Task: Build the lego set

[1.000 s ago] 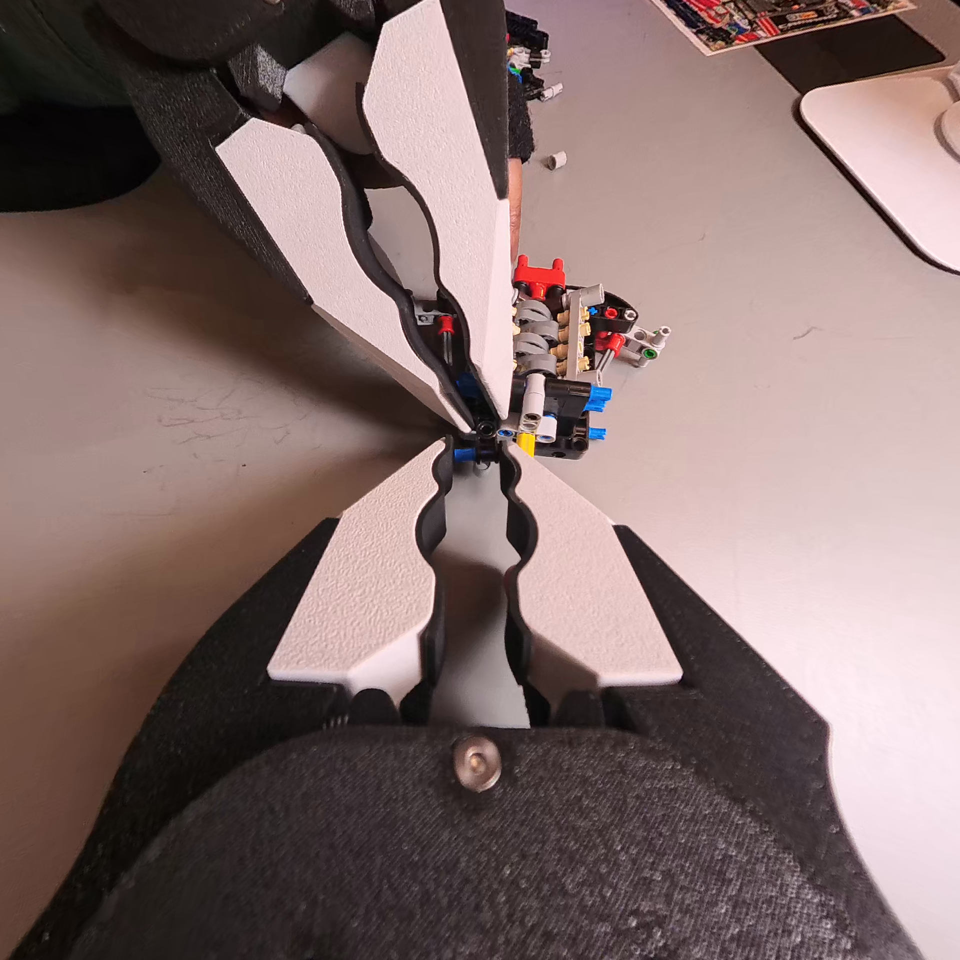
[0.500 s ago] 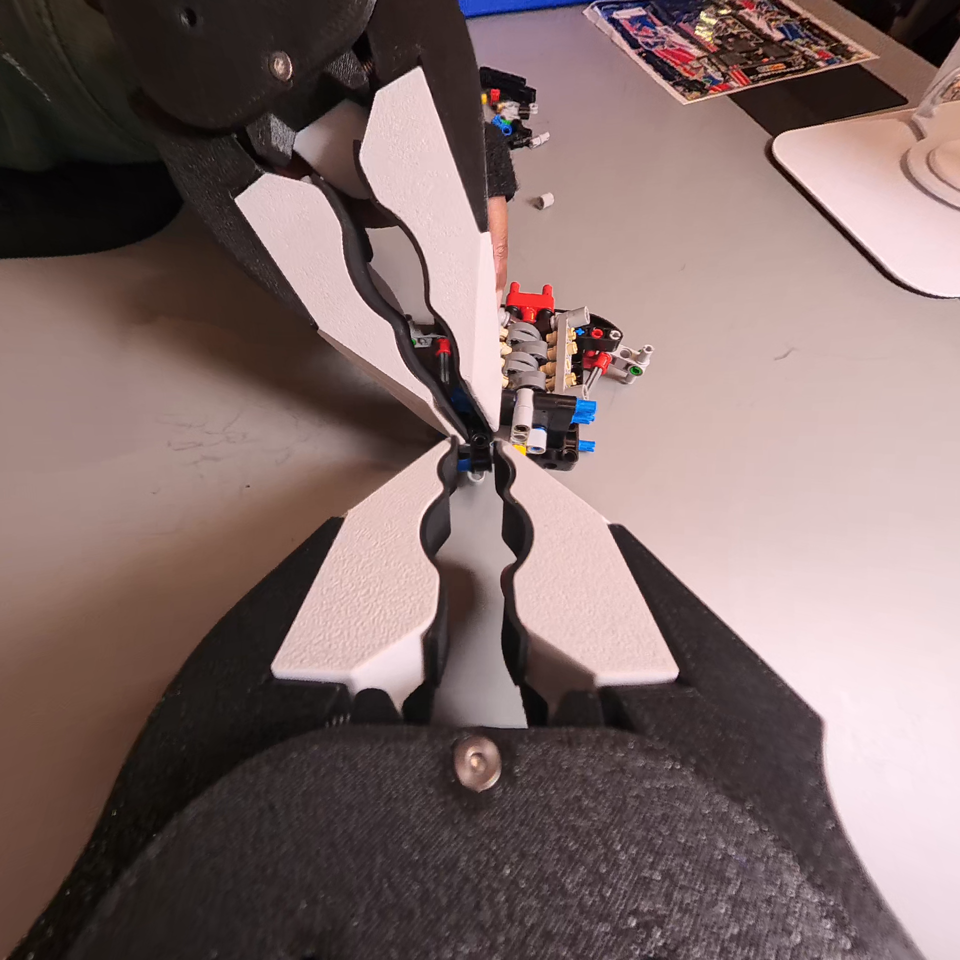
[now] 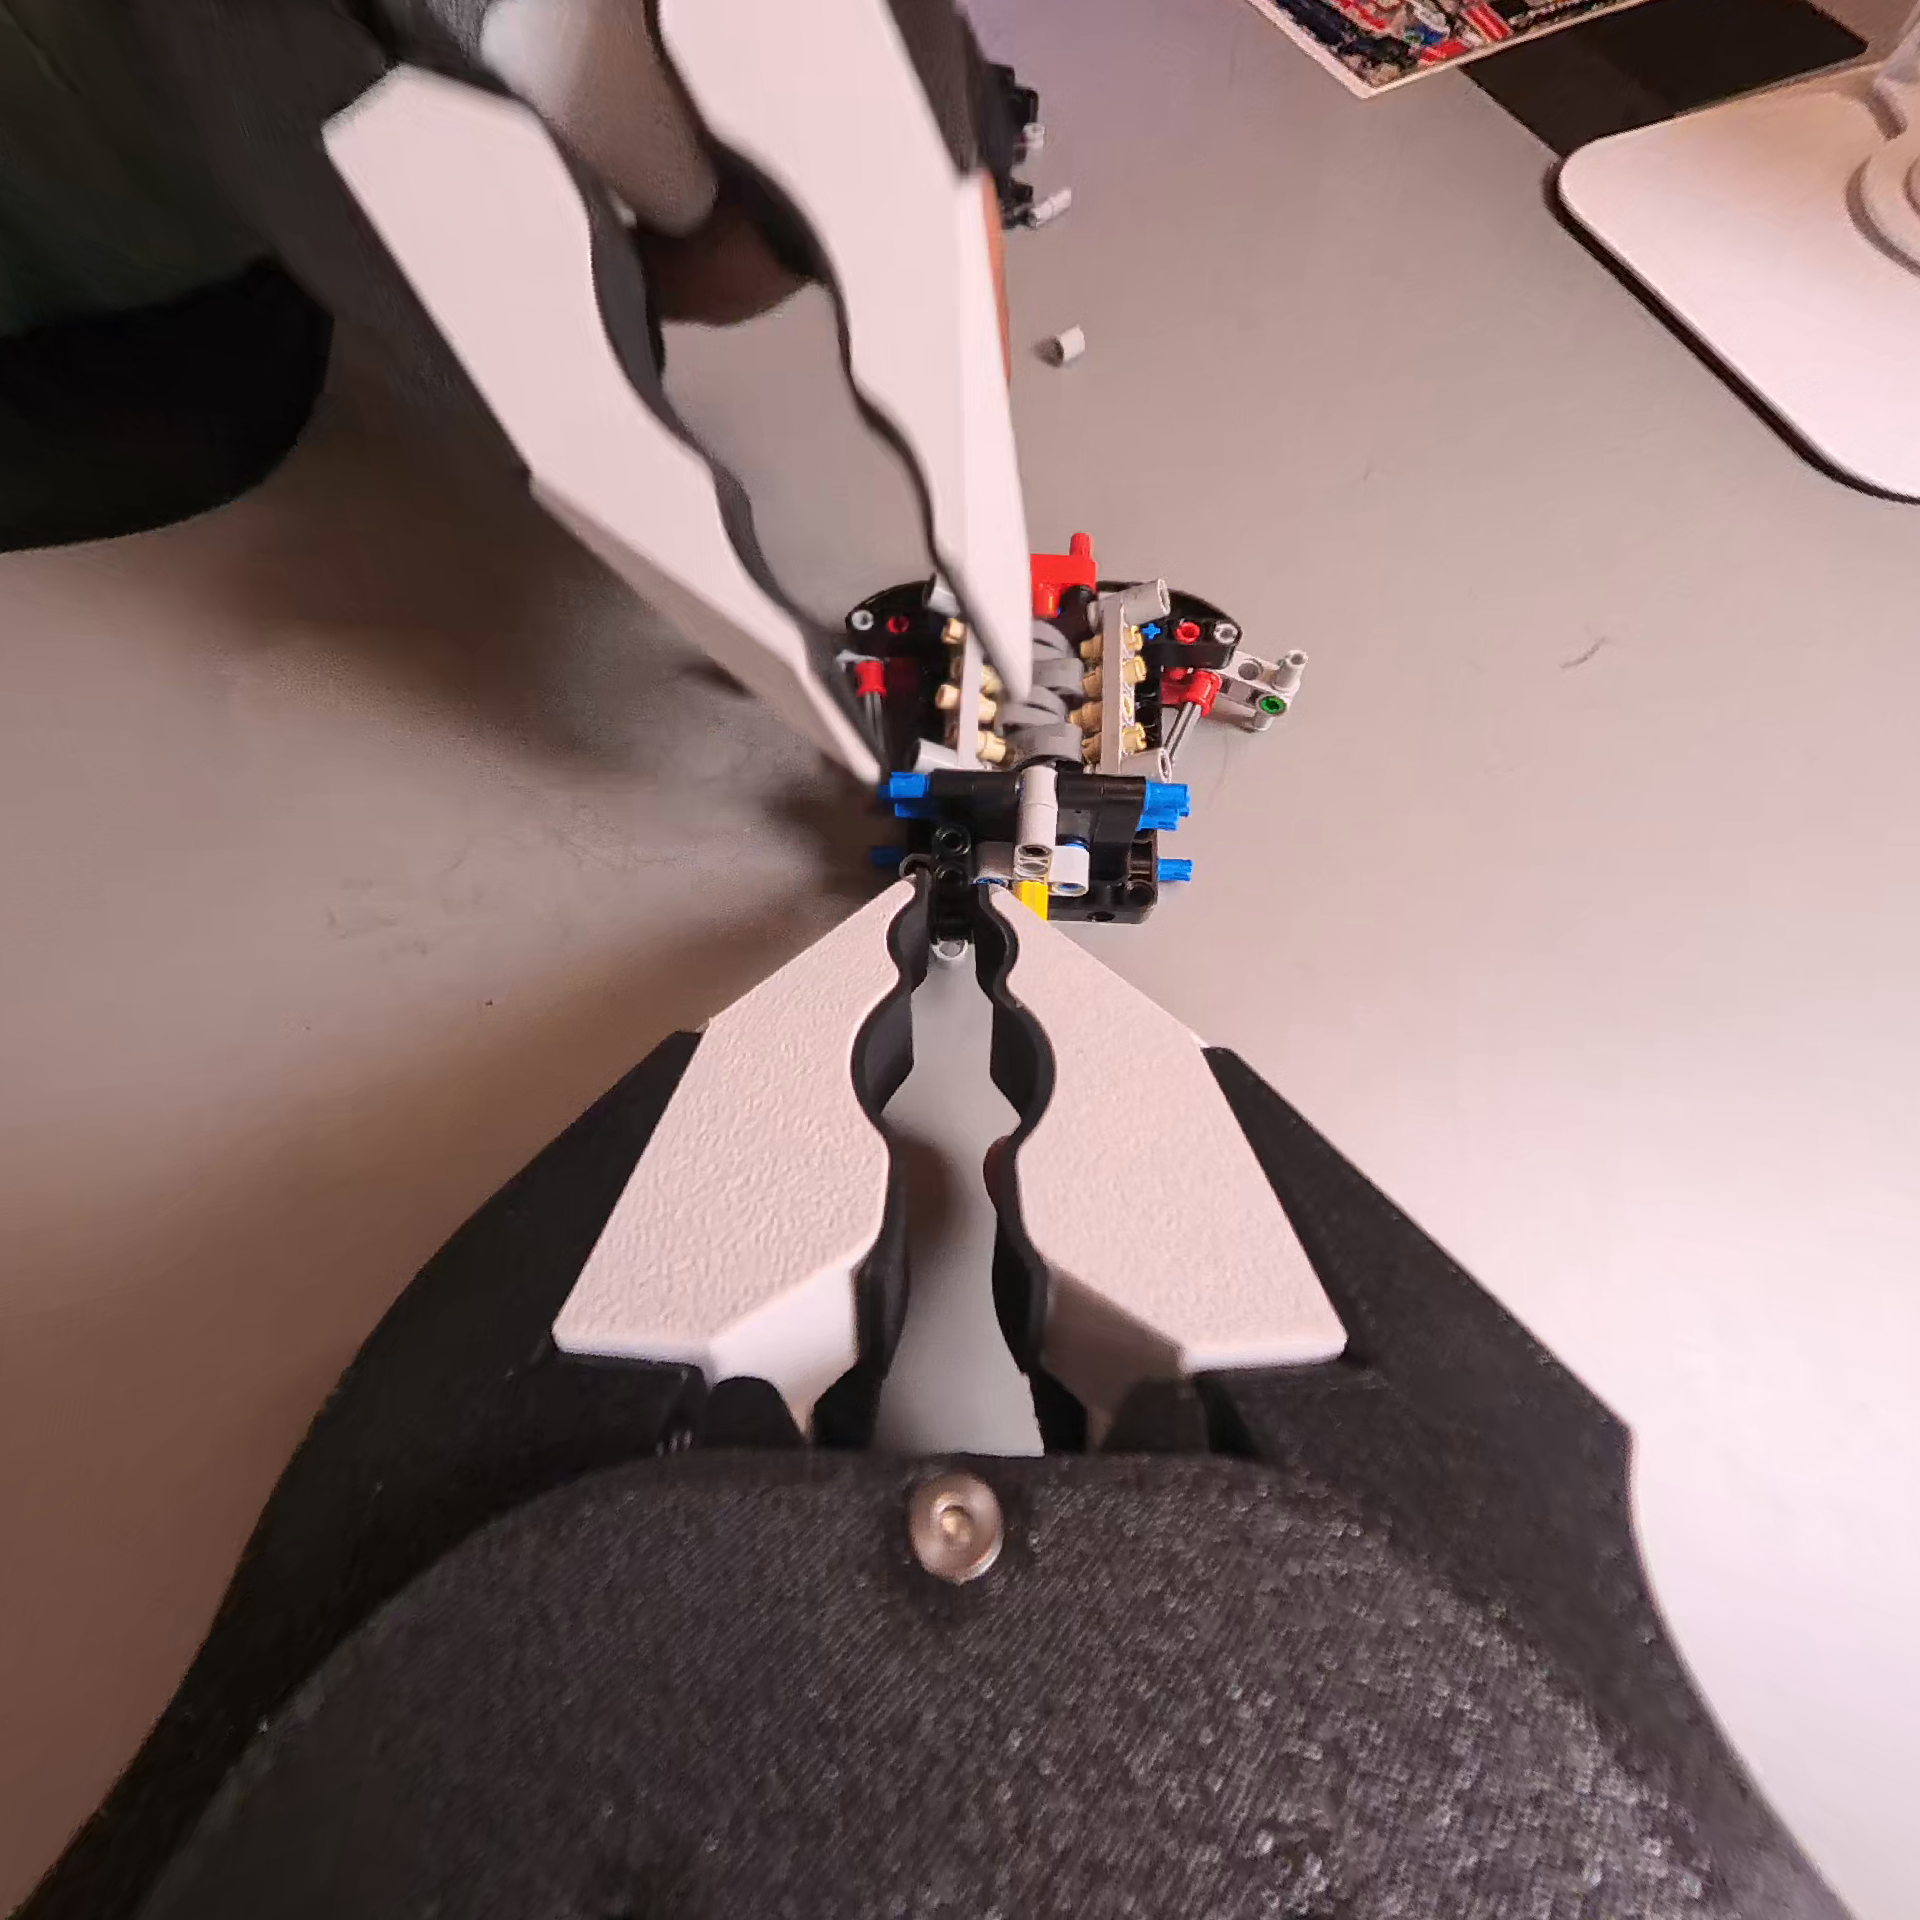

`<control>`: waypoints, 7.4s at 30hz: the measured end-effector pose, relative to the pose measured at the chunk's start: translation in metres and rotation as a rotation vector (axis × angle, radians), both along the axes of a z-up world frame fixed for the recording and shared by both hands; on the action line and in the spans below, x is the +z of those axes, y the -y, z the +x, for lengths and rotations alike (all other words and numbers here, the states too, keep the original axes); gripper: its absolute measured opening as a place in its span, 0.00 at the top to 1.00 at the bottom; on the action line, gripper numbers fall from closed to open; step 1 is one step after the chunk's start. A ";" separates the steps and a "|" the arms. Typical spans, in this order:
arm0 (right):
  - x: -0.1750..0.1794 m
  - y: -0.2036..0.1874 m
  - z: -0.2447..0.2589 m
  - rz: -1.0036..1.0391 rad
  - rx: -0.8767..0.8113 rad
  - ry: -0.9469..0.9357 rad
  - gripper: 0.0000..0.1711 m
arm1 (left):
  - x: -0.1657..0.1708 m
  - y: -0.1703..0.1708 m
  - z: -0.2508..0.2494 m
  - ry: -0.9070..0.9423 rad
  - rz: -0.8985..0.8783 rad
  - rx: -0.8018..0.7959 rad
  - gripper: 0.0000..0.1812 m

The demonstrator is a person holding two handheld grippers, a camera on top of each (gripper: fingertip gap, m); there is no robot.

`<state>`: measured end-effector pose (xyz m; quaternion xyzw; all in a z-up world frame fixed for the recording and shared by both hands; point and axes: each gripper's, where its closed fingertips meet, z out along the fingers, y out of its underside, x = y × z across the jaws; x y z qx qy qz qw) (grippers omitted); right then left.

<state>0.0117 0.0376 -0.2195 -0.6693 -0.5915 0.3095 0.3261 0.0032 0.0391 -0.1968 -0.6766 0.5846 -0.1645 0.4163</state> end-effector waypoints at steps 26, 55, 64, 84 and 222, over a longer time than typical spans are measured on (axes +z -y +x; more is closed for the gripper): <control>-0.004 -0.001 0.001 -0.070 0.014 0.294 0.97 | -0.027 -0.008 -0.025 -0.047 -0.044 0.047 0.94; -0.007 -0.010 0.005 0.065 0.207 0.601 0.97 | -0.027 -0.008 -0.025 -0.035 -0.025 0.020 0.96; -0.014 -0.011 0.008 0.007 0.220 0.618 0.97 | -0.027 -0.007 -0.027 -0.027 -0.029 0.019 0.96; -0.010 -0.011 0.001 0.088 0.235 0.681 0.97 | -0.027 -0.007 -0.026 -0.014 -0.038 0.025 0.95; 0.140 0.061 -0.003 -0.321 0.099 -0.792 0.86 | 0.138 0.068 0.003 1.125 -0.235 -0.264 0.96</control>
